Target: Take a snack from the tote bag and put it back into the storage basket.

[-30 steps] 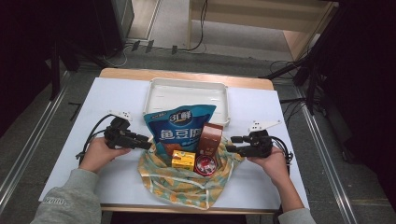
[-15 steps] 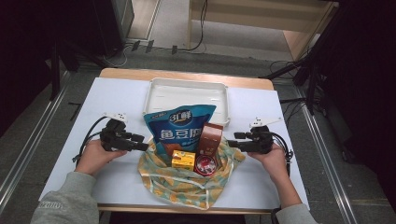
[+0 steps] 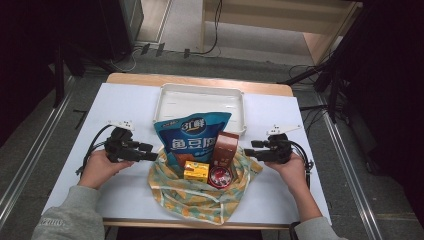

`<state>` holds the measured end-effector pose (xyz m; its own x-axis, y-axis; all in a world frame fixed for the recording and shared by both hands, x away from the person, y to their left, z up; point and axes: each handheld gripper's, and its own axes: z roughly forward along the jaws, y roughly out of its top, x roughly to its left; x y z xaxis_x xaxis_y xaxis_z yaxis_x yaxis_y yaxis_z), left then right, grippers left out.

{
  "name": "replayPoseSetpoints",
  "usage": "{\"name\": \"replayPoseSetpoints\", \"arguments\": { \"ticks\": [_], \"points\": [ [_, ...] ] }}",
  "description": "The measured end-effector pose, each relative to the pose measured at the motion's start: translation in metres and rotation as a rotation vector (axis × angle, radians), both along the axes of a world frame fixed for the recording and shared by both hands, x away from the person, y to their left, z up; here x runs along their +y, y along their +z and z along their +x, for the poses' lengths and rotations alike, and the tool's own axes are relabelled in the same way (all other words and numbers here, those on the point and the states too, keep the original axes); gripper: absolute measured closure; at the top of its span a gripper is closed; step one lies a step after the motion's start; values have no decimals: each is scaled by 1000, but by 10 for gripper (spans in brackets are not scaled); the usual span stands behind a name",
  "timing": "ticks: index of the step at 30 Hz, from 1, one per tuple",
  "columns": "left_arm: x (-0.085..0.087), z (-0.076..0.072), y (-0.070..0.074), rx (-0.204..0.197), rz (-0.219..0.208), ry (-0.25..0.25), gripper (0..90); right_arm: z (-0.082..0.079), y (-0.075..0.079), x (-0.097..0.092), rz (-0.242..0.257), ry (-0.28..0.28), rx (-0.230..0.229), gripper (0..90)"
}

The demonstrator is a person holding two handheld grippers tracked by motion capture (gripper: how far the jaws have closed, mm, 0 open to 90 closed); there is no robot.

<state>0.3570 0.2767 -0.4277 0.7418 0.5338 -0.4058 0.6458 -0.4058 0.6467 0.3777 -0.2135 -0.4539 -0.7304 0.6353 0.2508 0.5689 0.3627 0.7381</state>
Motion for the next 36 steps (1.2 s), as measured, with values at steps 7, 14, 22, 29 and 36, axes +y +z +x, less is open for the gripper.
{"name": "replayPoseSetpoints", "arguments": {
  "ticks": [7,14,22,29,36],
  "points": [
    [-2,-6,16,-40,4,-3,443,0,0,1,-8,1,-3,469],
    [-6,-11,35,-67,-5,-28,441,1,-1,1,-18,-7,-1,468],
    [-8,-21,49,-89,19,-55,417,2,-1,2,-13,-24,-9,468],
    [-17,-26,69,-105,-11,-86,416,2,0,0,-8,-30,-9,468],
    [-31,-27,82,-133,-8,-127,406,2,-3,-5,-15,-39,6,464]
  ]
}}
